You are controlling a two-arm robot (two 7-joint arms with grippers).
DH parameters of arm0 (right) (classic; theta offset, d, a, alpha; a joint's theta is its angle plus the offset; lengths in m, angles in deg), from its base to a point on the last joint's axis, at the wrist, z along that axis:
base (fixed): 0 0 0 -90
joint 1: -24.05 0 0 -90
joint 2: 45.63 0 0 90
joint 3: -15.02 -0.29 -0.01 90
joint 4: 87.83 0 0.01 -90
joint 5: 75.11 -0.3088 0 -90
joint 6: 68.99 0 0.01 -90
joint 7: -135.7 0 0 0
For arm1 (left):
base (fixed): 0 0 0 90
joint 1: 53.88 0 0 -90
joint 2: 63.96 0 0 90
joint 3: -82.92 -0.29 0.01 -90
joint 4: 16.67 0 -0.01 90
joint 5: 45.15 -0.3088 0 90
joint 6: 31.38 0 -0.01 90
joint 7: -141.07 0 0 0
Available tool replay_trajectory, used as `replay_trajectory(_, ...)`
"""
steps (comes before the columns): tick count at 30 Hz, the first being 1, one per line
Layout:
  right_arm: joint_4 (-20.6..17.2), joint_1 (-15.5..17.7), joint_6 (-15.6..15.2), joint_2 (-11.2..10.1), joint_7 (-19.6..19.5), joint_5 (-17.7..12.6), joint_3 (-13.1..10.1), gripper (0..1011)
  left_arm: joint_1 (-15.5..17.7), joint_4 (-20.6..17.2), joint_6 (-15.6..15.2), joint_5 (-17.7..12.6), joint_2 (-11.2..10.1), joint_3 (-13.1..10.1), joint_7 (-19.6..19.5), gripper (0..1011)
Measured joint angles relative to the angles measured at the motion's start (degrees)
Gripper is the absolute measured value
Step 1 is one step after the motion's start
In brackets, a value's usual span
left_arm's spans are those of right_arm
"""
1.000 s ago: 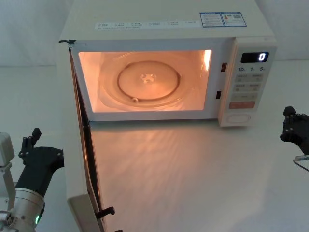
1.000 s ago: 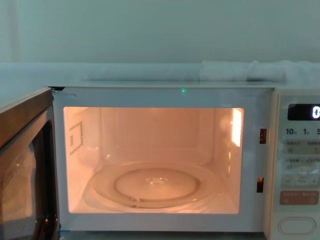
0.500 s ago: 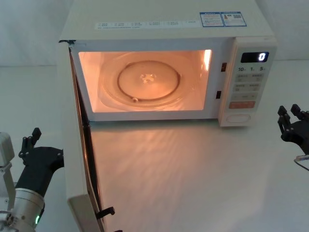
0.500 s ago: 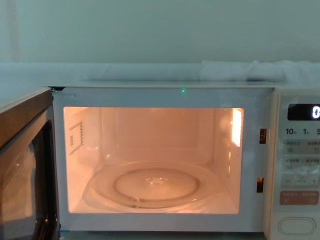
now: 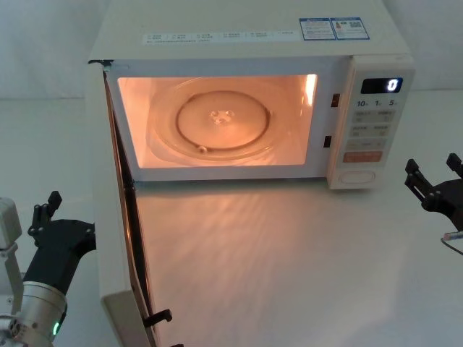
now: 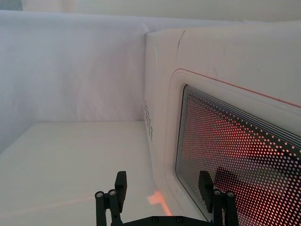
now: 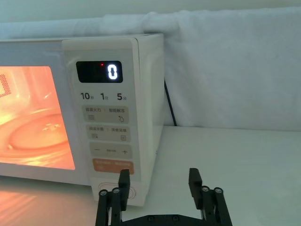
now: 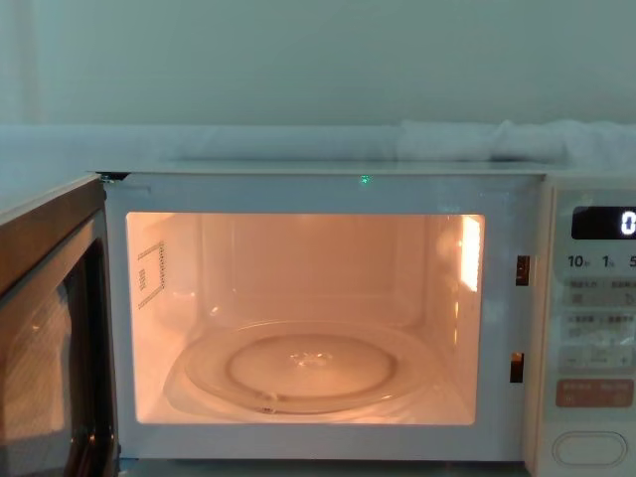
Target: Press the button to open the microwave door with one hand; close the microwave door with the other hand.
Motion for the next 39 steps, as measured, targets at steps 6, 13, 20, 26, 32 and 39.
replay_trajectory(6, 0.0, 0.0, 0.0, 0.0, 0.0, 0.0, 0.0, 962, 0.0, 0.0, 0.0, 0.0, 0.0, 0.0, 0.0, 1001)
replay_trajectory(13, 0.0, 0.0, 0.0, 0.0, 0.0, 0.0, 0.0, 1002, 0.0, 0.0, 0.0, 0.0, 0.0, 0.0, 0.0, 1001)
replay_trajectory(20, 0.0, 0.0, 0.0, 0.0, 0.0, 0.0, 0.0, 1002, 0.0, 0.0, 0.0, 0.0, 0.0, 0.0, 0.0, 992)
replay_trajectory(26, 0.0, 0.0, 0.0, 0.0, 0.0, 0.0, 0.0, 1002, 0.0, 0.0, 0.0, 0.0, 0.0, 0.0, 0.0, 862)
replay_trajectory(32, 0.0, 0.0, 0.0, 0.0, 0.0, 0.0, 0.0, 1002, 0.0, 0.0, 0.0, 0.0, 0.0, 0.0, 0.0, 679)
replay_trajectory(39, 0.0, 0.0, 0.0, 0.0, 0.0, 0.0, 0.0, 1002, 0.0, 0.0, 0.0, 0.0, 0.0, 0.0, 0.0, 445)
